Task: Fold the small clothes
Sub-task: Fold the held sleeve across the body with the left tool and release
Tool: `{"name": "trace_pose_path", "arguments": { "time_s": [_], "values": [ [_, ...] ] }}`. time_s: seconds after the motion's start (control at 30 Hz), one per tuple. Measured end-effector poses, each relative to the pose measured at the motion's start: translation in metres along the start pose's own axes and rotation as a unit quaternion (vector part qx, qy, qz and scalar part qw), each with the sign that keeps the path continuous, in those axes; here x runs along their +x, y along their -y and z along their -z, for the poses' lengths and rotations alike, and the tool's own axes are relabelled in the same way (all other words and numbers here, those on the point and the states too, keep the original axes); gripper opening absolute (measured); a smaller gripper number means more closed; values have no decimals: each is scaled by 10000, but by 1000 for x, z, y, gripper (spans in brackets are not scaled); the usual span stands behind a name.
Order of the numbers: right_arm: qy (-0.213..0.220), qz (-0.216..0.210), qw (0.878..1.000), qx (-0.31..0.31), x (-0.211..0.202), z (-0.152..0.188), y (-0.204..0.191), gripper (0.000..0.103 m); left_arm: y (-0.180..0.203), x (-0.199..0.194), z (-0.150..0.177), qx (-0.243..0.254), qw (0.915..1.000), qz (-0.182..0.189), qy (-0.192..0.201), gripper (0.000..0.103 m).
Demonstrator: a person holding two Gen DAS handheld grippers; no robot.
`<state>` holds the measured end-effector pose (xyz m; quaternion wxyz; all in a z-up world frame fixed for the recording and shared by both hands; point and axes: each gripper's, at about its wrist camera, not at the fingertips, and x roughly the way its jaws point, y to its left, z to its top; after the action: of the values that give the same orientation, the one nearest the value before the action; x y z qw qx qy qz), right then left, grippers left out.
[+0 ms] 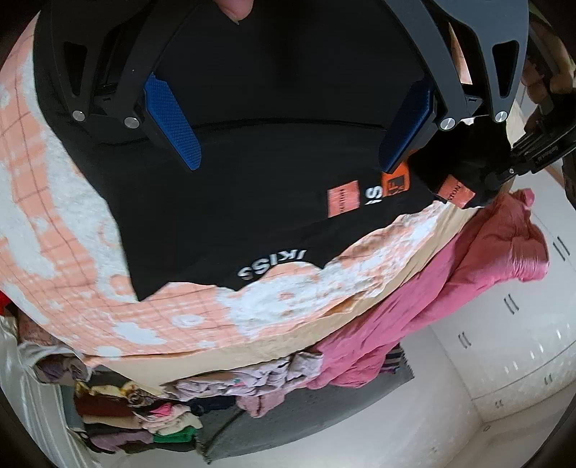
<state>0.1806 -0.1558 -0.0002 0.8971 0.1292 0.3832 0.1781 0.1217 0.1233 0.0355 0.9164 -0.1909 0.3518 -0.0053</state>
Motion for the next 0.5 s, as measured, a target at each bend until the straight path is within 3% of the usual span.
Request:
{"name": "trace_pose_path", "arguments": {
  "time_s": [0.37,0.5],
  "values": [
    [51,222,9995,224,-14,5,33,98,47,21,10,408,9977,448,-297,12],
    [17,248,9994,225,-14,7,35,98,53,14,11,583,9966,535,-211,16]
  ]
}}
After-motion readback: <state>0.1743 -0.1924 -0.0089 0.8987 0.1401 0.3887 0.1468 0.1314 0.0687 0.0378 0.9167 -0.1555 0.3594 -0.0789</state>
